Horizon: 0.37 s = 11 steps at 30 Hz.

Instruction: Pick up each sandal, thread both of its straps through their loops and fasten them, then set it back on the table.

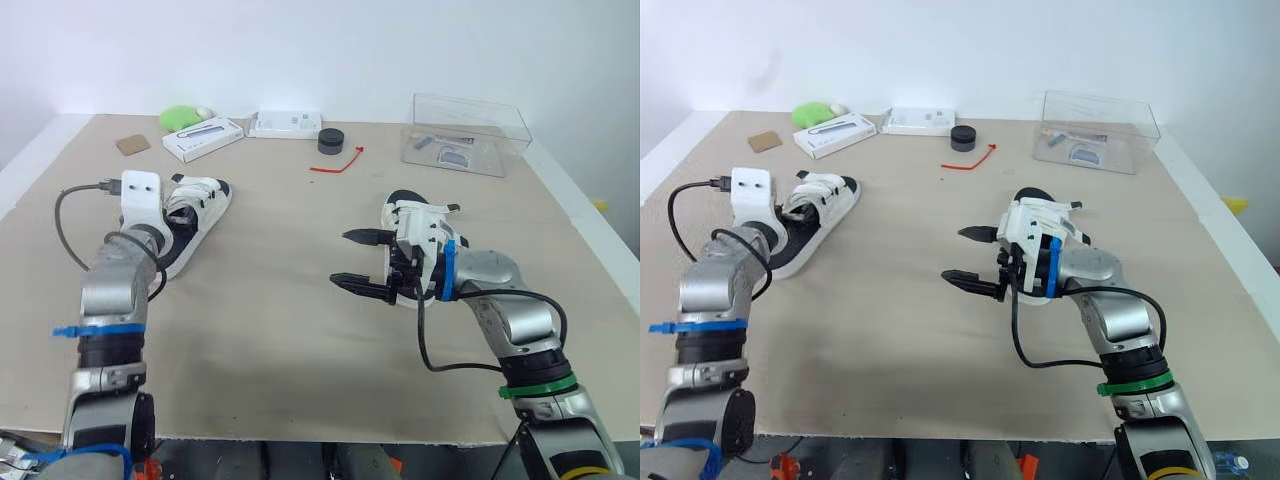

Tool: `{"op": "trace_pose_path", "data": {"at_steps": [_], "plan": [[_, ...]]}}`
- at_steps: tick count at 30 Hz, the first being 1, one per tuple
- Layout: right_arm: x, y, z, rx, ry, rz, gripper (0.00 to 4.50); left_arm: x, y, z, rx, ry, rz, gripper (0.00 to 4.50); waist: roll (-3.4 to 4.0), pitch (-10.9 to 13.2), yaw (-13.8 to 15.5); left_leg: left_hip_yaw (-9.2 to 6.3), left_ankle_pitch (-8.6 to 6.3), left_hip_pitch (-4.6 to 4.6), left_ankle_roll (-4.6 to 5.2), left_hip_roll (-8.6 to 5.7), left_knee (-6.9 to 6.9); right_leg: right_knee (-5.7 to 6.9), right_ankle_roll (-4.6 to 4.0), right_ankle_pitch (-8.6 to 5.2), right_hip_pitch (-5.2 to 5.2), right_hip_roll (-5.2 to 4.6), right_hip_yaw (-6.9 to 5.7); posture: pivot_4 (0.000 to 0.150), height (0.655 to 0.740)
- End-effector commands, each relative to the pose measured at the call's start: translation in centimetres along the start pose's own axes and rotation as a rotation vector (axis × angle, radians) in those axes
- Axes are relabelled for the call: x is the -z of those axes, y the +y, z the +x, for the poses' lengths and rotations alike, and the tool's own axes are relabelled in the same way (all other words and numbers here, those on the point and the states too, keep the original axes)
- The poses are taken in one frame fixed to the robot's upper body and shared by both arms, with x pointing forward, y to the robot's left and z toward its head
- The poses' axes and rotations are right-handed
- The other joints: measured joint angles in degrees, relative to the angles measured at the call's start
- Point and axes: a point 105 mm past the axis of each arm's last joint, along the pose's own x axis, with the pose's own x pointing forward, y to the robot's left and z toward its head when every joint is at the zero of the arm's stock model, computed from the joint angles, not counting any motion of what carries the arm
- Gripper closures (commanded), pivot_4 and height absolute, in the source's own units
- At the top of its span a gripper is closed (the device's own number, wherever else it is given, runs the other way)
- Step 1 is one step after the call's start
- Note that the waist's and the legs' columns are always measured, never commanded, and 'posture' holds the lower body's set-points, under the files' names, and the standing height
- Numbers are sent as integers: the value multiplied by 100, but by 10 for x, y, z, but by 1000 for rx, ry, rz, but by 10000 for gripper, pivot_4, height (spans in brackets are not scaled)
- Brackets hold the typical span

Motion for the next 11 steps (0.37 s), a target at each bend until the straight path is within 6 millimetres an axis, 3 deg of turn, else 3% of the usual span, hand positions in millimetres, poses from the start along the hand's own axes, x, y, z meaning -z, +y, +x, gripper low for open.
{"op": "trace_pose_path", "data": {"at_steps": [1, 4, 6, 8, 11], "plan": [[-3, 9, -15, 3, -3, -69, 0, -33, -36, -38, 287, -198, 3, 683, 0, 0, 6, -2, -1, -1, -1, 0, -1, -2, 1, -1, 1, -4, -1, 1500, 7400], [4, 20, -24, -1, 17, -86, 0, -27, -63, -72, 554, -232, 77, 683, 0, 0, 2, -2, -3, 1, -3, -4, -1, -1, 8, -9, 2, -13, 1, 1500, 7400], [8, 27, -32, 11, 24, -91, 0, -5, -74, -96, 745, -155, 167, 683, 1, 0, -22, -1, -4, 6, -2, -3, -3, 1, 9, -19, 3, 3, 5, 1500, 7400], [11, 28, -39, 42, 20, -85, 0, 10, -74, -110, 862, -83, 237, 683, 1, 0, -27, 2, -5, 15, -2, -1, -5, 4, 6, -26, 6, 5, 7, 1500, 7400], [13, 29, -49, 89, 6, -47, 0, 16, -70, -126, 988, -40, 255, 683, 3, 2, -24, -1, 5, 19, 0, 1, -3, 8, 36, -54, 8, 16, 0, 1500, 7400]]}}
